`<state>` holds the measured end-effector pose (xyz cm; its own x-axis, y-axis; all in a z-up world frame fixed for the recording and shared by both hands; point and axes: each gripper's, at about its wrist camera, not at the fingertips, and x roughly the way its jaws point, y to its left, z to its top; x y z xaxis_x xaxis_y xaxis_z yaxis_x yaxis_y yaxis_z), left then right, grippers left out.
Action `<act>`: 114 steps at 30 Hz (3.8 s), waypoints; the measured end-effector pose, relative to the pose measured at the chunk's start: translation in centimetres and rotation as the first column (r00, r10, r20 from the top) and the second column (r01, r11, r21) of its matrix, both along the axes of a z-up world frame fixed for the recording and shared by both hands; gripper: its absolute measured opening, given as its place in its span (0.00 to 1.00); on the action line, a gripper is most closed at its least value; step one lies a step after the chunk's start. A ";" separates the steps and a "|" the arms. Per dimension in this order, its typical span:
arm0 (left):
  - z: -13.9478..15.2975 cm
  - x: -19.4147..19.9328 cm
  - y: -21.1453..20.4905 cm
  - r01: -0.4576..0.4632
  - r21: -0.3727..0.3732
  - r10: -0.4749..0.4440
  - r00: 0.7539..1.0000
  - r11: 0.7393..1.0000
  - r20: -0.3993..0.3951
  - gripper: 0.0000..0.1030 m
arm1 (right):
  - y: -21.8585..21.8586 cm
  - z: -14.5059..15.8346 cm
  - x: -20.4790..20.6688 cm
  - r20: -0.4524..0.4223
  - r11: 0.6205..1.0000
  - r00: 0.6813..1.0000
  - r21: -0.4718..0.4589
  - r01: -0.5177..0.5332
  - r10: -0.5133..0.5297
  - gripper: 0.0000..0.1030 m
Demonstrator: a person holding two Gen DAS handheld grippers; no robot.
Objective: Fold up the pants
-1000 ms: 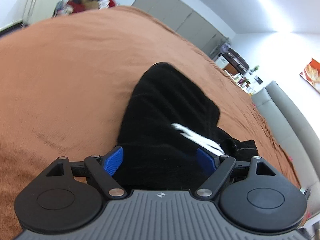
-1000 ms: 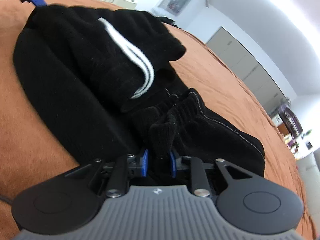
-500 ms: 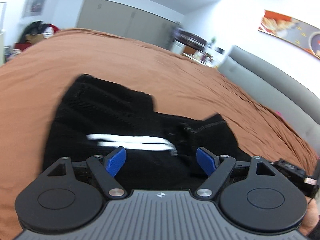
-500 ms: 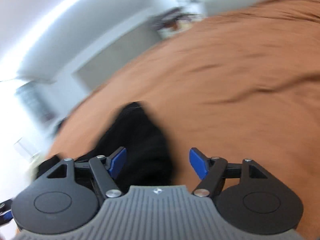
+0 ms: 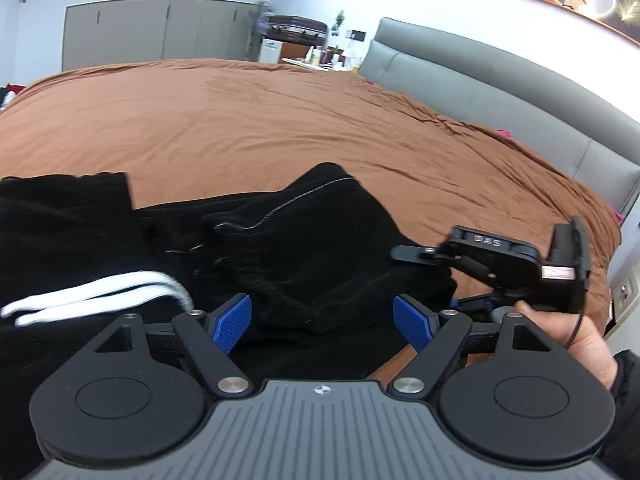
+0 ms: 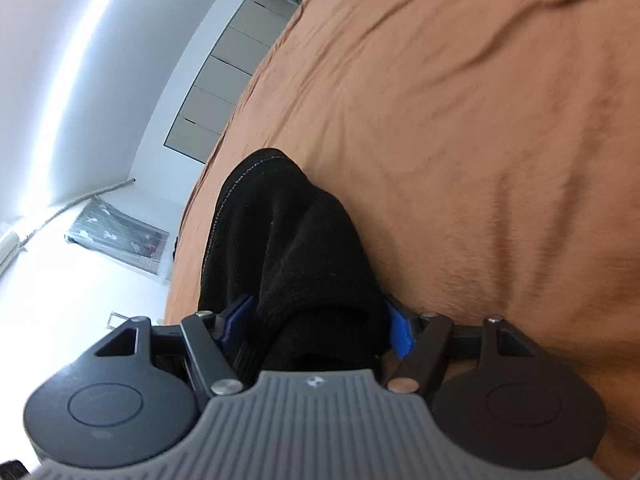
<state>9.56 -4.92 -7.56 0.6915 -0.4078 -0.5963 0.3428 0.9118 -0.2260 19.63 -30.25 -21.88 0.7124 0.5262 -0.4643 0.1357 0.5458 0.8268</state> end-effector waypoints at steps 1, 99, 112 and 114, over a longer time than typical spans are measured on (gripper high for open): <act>-0.1 0.4 -0.2 -0.001 -0.014 0.001 1.000 1.000 -0.006 0.92 | 0.1 -0.2 0.4 -0.004 1.000 1.000 0.022 0.006 -0.006 0.64; 1.3 -12.7 23.9 -0.434 -0.496 0.371 0.901 0.752 -0.226 0.95 | 20.1 17.2 -15.1 0.385 0.536 0.411 -0.763 -0.362 0.826 0.56; 1.8 -10.4 23.2 -0.398 -0.651 0.350 0.913 0.646 -0.211 0.28 | 19.2 14.7 -12.4 0.374 0.651 0.570 -0.632 -0.420 0.731 0.53; 2.9 -11.1 23.7 -0.390 -0.655 0.373 0.911 0.648 -0.174 0.27 | 20.7 15.5 -12.1 0.383 0.648 0.551 -0.623 -0.439 0.741 0.52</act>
<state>-1.57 18.81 -4.71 0.8676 -0.4025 -0.2920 -0.0134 0.5681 -0.8229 7.57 -9.51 -6.43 0.4915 0.7876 -0.3715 -0.7515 0.5992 0.2760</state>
